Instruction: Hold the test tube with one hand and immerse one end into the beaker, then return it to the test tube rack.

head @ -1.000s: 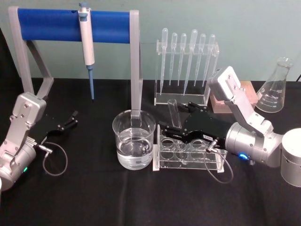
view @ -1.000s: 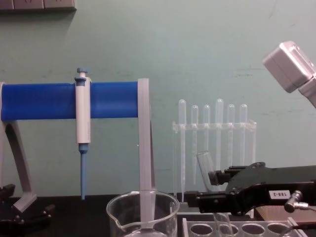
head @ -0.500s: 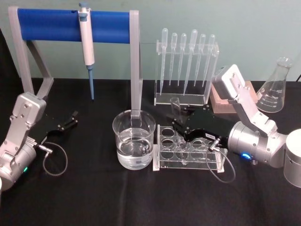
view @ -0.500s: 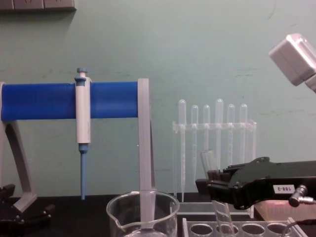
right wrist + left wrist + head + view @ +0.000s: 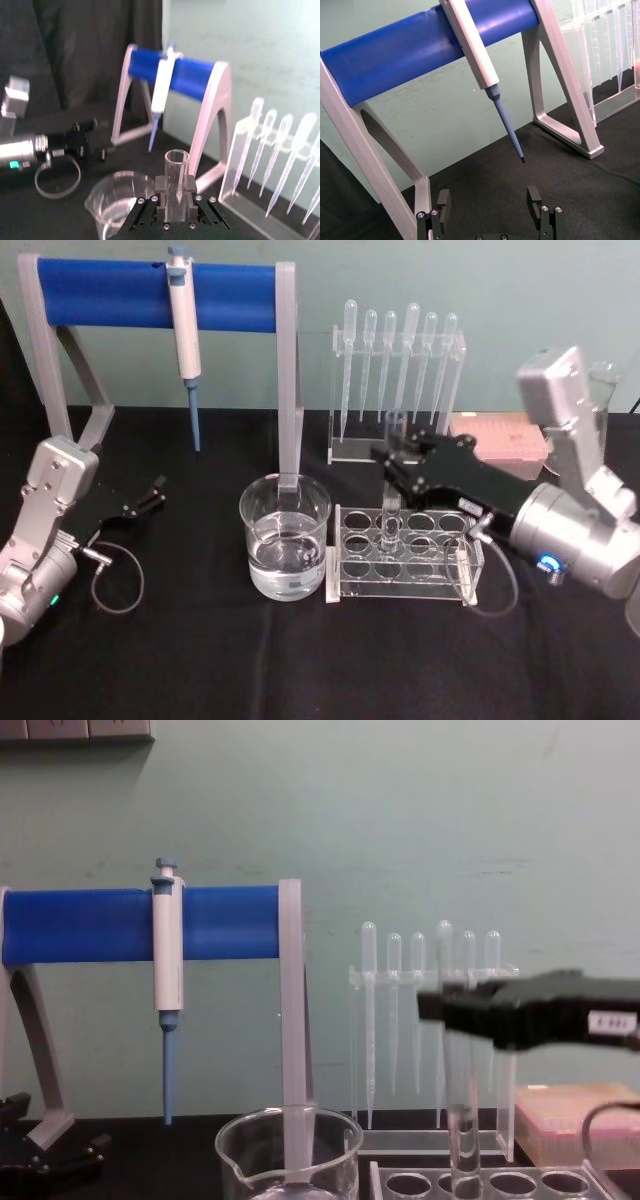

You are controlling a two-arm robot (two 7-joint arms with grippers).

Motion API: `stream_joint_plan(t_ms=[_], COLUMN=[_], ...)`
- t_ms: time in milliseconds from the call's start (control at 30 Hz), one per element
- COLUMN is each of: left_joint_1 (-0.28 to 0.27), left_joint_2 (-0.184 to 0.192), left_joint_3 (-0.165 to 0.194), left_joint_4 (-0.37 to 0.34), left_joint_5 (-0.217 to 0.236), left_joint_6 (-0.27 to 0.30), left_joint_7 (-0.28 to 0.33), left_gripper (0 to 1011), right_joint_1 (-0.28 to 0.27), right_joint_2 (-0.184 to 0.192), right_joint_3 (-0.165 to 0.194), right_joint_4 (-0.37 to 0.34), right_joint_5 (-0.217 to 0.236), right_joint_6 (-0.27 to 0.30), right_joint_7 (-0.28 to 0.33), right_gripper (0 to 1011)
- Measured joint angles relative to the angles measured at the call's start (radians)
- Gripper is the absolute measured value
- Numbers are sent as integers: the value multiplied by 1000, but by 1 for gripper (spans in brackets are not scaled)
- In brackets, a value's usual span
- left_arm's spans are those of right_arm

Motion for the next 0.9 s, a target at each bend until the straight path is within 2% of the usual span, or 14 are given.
stream_joint_plan(t_ms=[133, 200, 900], left_joint_1=[0, 0, 0], left_joint_2=[0, 0, 0], left_joint_3=[0, 0, 0], left_joint_4=[0, 0, 0], left_joint_5=[0, 0, 0], left_joint_6=[0, 0, 0], left_joint_7=[0, 0, 0], left_gripper=[1000, 1000, 1000], right_joint_1=[-20, -23, -26], right_joint_2=[2, 4, 7], right_joint_3=[34, 39, 41], right_joint_4=[-49, -60, -71], right_joint_5=[37, 43, 54], right_joint_6=[-15, -16, -17], right_joint_7=[-22, -29, -43], right_gripper=[234, 234, 234])
